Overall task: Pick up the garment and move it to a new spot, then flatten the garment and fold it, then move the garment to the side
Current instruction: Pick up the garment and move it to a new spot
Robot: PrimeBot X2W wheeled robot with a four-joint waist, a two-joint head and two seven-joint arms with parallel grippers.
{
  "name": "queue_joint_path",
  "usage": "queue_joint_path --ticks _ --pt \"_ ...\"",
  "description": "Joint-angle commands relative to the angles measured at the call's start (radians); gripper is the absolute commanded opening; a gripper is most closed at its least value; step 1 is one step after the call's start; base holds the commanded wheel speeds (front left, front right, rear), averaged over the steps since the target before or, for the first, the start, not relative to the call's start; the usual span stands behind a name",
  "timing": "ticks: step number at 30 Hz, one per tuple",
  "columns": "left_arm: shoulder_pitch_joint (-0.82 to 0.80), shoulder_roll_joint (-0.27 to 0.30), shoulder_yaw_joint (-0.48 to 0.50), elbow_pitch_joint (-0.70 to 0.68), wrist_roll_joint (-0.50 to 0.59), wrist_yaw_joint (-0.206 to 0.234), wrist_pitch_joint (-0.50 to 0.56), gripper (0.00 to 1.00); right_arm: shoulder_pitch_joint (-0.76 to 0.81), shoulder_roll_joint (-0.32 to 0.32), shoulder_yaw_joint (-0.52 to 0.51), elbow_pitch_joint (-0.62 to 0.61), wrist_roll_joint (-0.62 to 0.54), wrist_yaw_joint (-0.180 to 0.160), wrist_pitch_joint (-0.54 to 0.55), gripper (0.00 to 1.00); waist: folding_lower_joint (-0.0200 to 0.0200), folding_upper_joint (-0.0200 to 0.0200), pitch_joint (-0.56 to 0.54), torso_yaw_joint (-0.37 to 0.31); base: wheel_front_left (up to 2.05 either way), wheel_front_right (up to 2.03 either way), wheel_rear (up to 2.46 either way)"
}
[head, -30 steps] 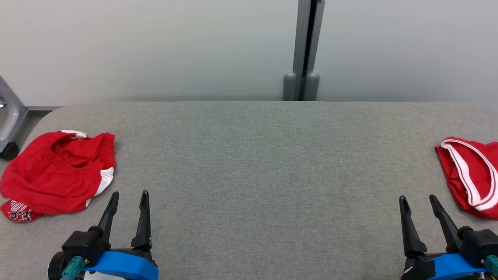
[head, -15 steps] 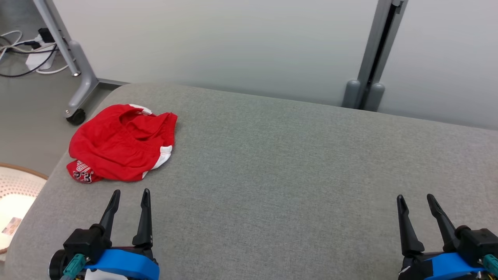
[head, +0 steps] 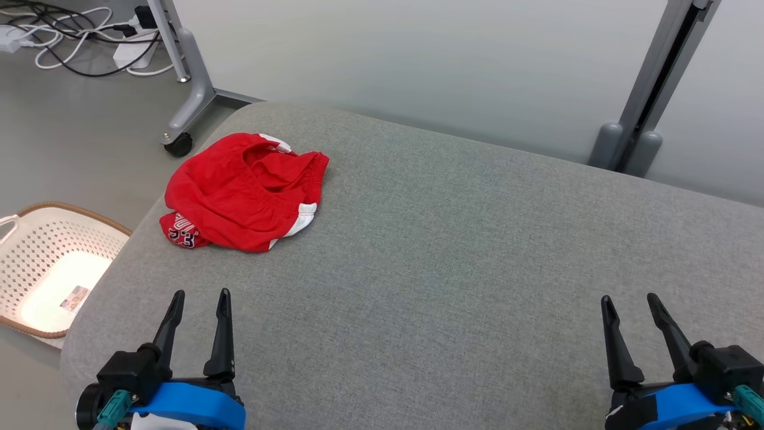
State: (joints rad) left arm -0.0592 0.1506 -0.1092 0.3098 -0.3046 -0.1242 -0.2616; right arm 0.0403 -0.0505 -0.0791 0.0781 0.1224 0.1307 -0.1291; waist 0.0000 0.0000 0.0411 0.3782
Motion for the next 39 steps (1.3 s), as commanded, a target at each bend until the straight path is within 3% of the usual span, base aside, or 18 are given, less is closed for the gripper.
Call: queue_joint_path --ticks 1,15,21,30,39 --pt "0.001 0.001 0.003 -0.003 0.004 -0.006 -0.005 1.0 -0.014 0.0 -0.002 0.001 -0.001 0.0 -0.003 1.0 0.0 0.0 0.001 0.007 0.0 0.0 0.0" --pt "0.003 0.001 0.014 -0.012 0.006 -0.007 -0.005 1.0 -0.013 0.0 0.006 -0.002 0.005 0.0 0.0 1.0 0.0 0.0 0.011 0.02 0.0 0.0 0.0" --pt "-0.054 0.027 0.024 -0.026 -0.021 -0.008 0.002 1.0 -0.022 0.0 0.005 -0.013 0.001 0.0 0.0 1.0 0.0 0.0 0.035 0.019 0.0 0.0 0.0" --pt "-0.23 0.129 0.105 -0.113 -0.097 0.009 0.202 1.0 -0.066 -0.013 0.027 -0.049 -0.022 0.0 0.004 1.0 0.0 0.0 0.143 -0.011 0.0 0.0 0.0" --pt "-0.387 0.237 0.189 0.041 -0.192 0.023 0.387 1.0 -0.159 -0.052 0.105 -0.075 -0.045 0.0 -0.03 1.0 0.0 0.0 0.278 -0.107 0.0 0.0 0.0"
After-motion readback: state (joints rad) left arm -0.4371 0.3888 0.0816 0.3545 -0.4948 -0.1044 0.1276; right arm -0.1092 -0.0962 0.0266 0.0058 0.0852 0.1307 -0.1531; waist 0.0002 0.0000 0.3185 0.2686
